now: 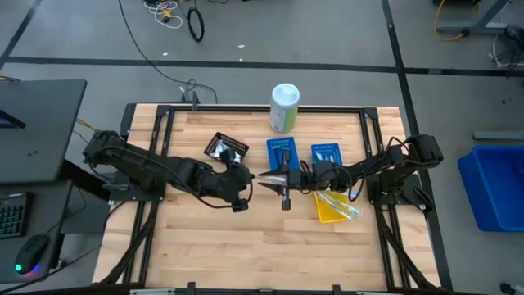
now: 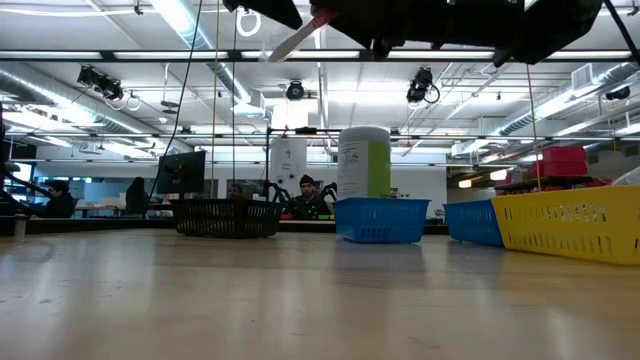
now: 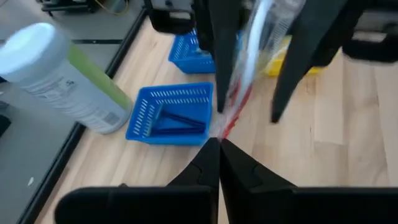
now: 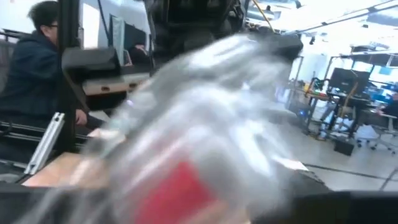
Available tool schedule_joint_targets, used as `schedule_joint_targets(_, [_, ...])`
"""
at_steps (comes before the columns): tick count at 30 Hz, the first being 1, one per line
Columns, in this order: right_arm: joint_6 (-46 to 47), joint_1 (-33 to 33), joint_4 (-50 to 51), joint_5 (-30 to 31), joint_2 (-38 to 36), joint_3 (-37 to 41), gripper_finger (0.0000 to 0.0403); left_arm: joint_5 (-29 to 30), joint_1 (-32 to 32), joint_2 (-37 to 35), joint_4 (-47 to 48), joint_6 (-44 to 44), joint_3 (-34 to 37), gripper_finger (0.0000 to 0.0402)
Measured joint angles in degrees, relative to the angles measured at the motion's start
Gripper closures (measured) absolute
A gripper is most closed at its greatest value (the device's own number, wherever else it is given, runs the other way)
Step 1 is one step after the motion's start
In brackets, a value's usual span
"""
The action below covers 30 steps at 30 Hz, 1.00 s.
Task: Pick & Place Travel size toiletries
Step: Put the orange toothbrush into the yellow basket
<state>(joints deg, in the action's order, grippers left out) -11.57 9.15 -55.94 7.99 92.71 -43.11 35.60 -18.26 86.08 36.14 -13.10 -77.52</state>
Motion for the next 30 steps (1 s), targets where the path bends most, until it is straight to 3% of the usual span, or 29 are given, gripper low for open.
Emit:
schedule_joint_targets(7, [0.0,-0.1,0.0,0.2,0.0,0.0,0.0369,-0.9,0.0,-0.1,-0.1,-1.2,0.0,0.0391])
schedule_joint_targets(14, [0.1,0.2,4.6,5.7,-0.6,0.0,0.0373,-0.7,0.0,1.3,0.7,-3.4,0.0,0.0387])
schedule_joint_targets(19, [-0.7,1.8,12.7,13.7,-2.9,0.0,0.0370,-0.8,0.1,2.3,1.3,-2.8,0.0,0.0356])
schedule_joint_targets(25, [0.1,6.4,28.4,25.1,-9.5,0.0,0.0369,0.2,0.9,3.5,0.2,-2.2,0.2,0.0294])
schedule_joint_targets(30, [11.9,12.6,48.8,34.6,-16.9,0.0,0.0368,0.5,1.6,4.7,0.3,-2.0,0.2,0.0260])
